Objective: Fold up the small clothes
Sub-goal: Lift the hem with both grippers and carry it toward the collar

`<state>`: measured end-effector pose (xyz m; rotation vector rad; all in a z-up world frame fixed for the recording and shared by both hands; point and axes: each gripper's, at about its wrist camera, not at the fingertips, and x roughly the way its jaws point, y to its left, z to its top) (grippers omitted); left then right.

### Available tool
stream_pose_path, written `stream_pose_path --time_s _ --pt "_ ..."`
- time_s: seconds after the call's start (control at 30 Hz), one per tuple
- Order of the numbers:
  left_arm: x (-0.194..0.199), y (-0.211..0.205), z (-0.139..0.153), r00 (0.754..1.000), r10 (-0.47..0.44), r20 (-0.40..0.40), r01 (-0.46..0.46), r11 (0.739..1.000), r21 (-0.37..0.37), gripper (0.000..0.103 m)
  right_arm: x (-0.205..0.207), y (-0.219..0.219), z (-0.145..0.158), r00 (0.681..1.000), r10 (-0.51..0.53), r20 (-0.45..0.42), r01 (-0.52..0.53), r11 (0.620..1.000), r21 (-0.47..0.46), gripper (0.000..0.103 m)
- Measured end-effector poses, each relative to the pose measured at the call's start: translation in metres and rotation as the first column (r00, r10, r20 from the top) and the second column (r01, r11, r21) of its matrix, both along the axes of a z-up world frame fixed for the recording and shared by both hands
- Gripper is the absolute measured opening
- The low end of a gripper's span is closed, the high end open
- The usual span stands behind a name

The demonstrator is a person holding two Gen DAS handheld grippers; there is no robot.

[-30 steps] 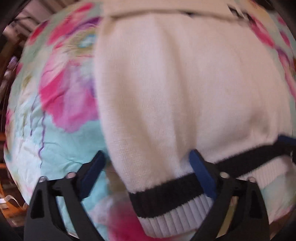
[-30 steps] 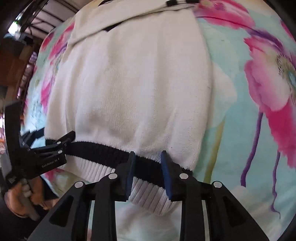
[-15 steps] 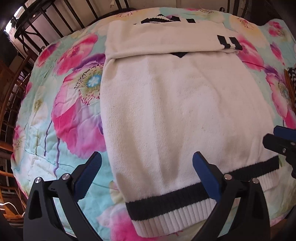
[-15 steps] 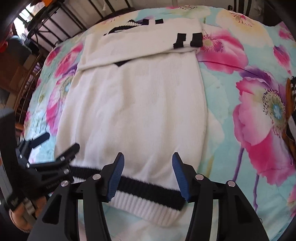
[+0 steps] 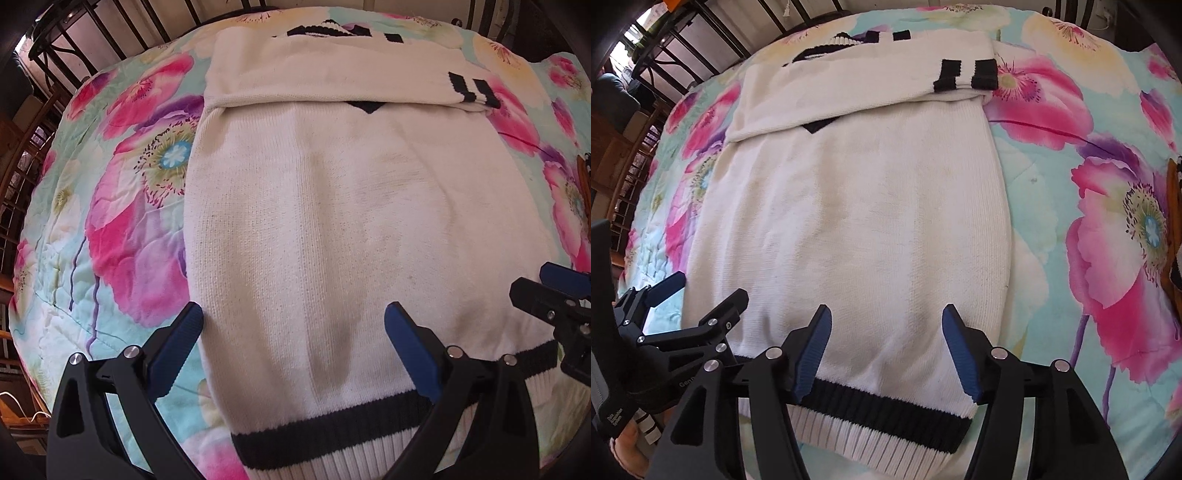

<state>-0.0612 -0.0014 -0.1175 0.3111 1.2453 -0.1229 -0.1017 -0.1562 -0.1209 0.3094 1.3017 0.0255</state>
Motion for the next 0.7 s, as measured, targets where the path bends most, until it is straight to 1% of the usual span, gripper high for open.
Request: stream_pose_path --time_s 0.17,0.27,0.33,0.4,0.5,0.57,0.6,0.63,0.67,0.7 --pt "0.004 -0.001 -0.014 1.0 0.001 -0.02 0.0 1.0 0.023 0.096 0.007 0.003 -0.016 1.0 0.013 -0.025 -0.014 0.999 -0.047 0.066" --pt "0.006 0.0 -0.026 0.999 0.002 -0.034 -0.001 0.999 0.037 0.099 0.009 0.008 -0.027 0.999 0.032 -0.042 -0.035 0.997 -0.07 0.072" --pt "0.009 0.002 -0.032 0.999 0.01 -0.048 -0.009 1.0 0.024 0.099 0.01 0.014 -0.031 0.998 0.054 -0.046 -0.057 0.995 -0.084 0.08" --pt "0.01 0.004 -0.032 0.998 0.021 -0.054 -0.02 1.0 0.007 0.099 0.011 0.02 -0.034 0.996 0.081 -0.045 -0.086 0.991 -0.104 0.084" --pt "0.009 0.007 -0.031 0.998 0.016 -0.059 -0.016 1.0 -0.002 0.099 0.009 0.024 -0.03 0.993 0.109 -0.038 -0.113 0.985 -0.129 0.084" --pt "0.009 0.01 -0.03 0.998 0.013 -0.068 -0.013 1.0 -0.011 0.099 0.006 0.017 -0.017 0.998 0.067 -0.009 -0.068 0.993 -0.094 0.084" --pt "0.008 0.012 -0.03 0.997 0.012 -0.079 -0.014 1.0 -0.018 0.099 0.002 0.006 -0.003 1.0 0.011 0.029 -0.01 0.999 -0.04 0.084" --pt "0.007 0.015 -0.029 0.995 0.014 -0.098 -0.017 0.999 -0.032 0.099 -0.001 -0.001 0.003 0.999 -0.022 0.045 0.022 1.0 -0.003 0.084" --pt "0.007 0.018 -0.028 0.994 0.015 -0.111 -0.02 0.999 -0.04 0.099 -0.007 -0.016 0.013 0.995 -0.086 0.057 0.082 0.994 0.068 0.084" --pt "0.006 0.021 -0.027 0.992 0.016 -0.123 -0.022 0.999 -0.046 0.099 -0.012 -0.027 0.016 0.99 -0.134 0.05 0.128 0.985 0.116 0.084"
